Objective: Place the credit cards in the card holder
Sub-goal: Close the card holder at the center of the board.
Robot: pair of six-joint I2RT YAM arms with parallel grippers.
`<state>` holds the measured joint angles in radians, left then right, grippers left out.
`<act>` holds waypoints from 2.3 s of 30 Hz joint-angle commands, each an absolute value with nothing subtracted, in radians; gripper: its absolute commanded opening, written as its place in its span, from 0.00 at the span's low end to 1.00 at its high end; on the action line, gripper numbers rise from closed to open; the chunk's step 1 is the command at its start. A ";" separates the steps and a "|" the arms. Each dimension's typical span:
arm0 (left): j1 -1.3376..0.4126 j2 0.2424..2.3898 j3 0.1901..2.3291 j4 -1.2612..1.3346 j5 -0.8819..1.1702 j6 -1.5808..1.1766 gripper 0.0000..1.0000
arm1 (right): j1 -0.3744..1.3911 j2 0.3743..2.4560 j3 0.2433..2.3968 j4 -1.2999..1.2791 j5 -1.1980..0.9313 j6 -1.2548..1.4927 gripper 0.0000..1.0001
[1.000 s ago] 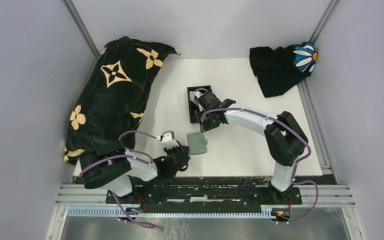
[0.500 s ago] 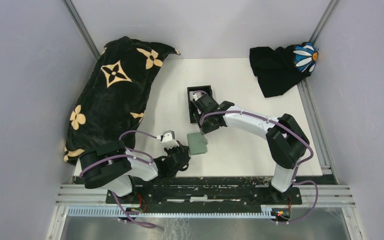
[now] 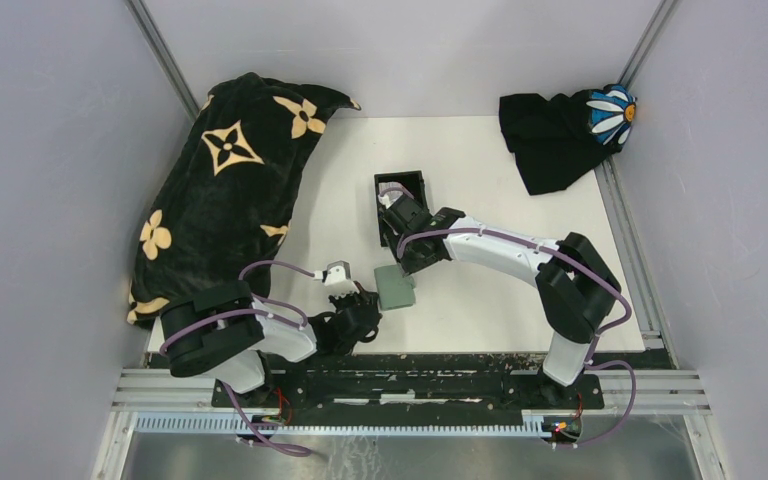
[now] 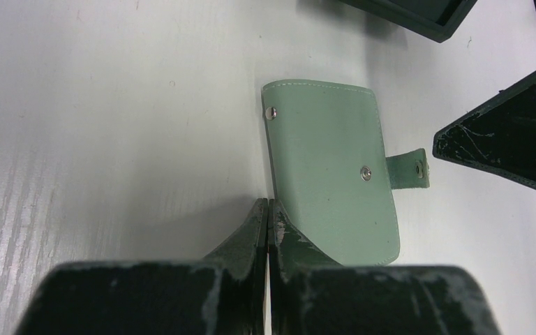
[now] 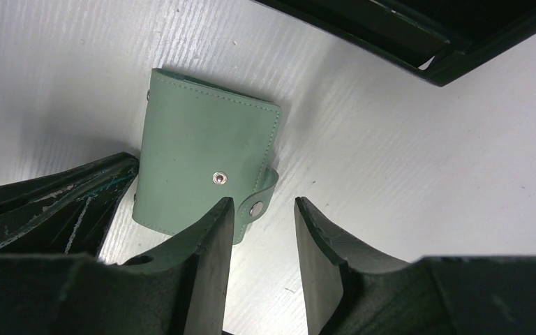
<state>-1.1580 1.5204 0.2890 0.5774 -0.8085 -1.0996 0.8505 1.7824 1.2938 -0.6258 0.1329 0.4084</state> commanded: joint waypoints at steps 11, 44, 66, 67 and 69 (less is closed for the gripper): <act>-1.166 1.546 0.298 0.503 -0.798 -1.105 0.03 | 0.877 1.795 1.310 -0.644 0.166 0.430 0.44; -1.175 1.572 0.308 0.503 -0.798 -1.117 0.03 | 0.886 1.805 1.277 -0.623 0.152 0.441 0.13; -1.180 1.596 0.328 0.503 -0.795 -1.115 0.03 | 0.902 1.857 1.314 -0.598 0.103 0.447 0.09; -1.180 1.597 0.329 0.503 -0.795 -1.115 0.03 | 0.902 1.859 1.313 -0.598 0.103 0.446 0.09; -1.180 1.597 0.329 0.503 -0.794 -1.115 0.03 | 0.902 1.859 1.314 -0.594 0.103 0.446 0.09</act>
<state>-1.1698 1.5642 0.3290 0.5797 -0.8101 -1.0996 0.8959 1.8519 1.2808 -0.6205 0.1059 0.4335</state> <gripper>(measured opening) 0.037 0.093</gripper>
